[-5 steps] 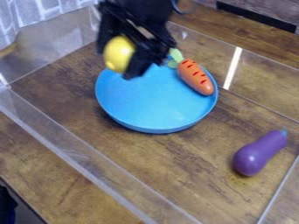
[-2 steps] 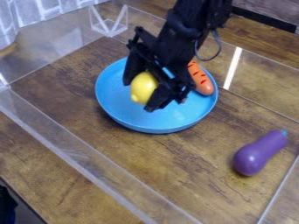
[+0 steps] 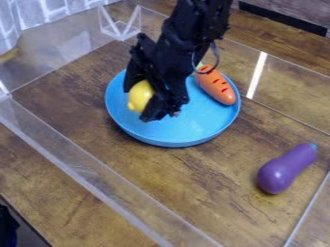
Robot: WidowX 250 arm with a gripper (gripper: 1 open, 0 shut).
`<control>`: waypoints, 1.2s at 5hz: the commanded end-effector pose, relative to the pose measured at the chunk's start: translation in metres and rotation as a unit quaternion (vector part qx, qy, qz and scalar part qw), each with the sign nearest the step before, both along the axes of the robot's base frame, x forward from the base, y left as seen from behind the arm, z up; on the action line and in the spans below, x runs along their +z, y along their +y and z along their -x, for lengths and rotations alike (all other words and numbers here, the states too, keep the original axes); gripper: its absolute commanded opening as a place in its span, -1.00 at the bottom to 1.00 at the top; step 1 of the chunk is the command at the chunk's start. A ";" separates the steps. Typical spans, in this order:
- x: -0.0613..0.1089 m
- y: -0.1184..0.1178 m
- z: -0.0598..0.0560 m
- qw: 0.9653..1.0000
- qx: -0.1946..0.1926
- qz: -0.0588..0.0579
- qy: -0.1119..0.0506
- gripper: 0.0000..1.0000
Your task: Put the lemon on the blue tray
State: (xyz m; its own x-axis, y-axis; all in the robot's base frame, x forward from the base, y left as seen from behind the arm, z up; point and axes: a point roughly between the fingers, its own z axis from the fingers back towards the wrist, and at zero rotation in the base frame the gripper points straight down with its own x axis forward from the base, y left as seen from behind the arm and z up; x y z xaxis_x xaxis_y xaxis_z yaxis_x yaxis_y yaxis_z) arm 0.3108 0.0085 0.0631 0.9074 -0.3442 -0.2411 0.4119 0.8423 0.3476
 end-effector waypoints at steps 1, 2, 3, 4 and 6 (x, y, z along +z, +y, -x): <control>0.014 0.009 -0.003 0.999 0.029 -0.005 -0.017 -1.00; 0.021 0.013 0.000 0.998 0.058 -0.011 -0.017 -1.00; 0.021 0.022 -0.005 0.999 0.026 -0.014 -0.020 -1.00; 0.021 0.030 -0.009 1.000 -0.007 -0.016 -0.021 -1.00; 0.026 0.042 -0.025 0.998 -0.044 -0.021 -0.025 -1.00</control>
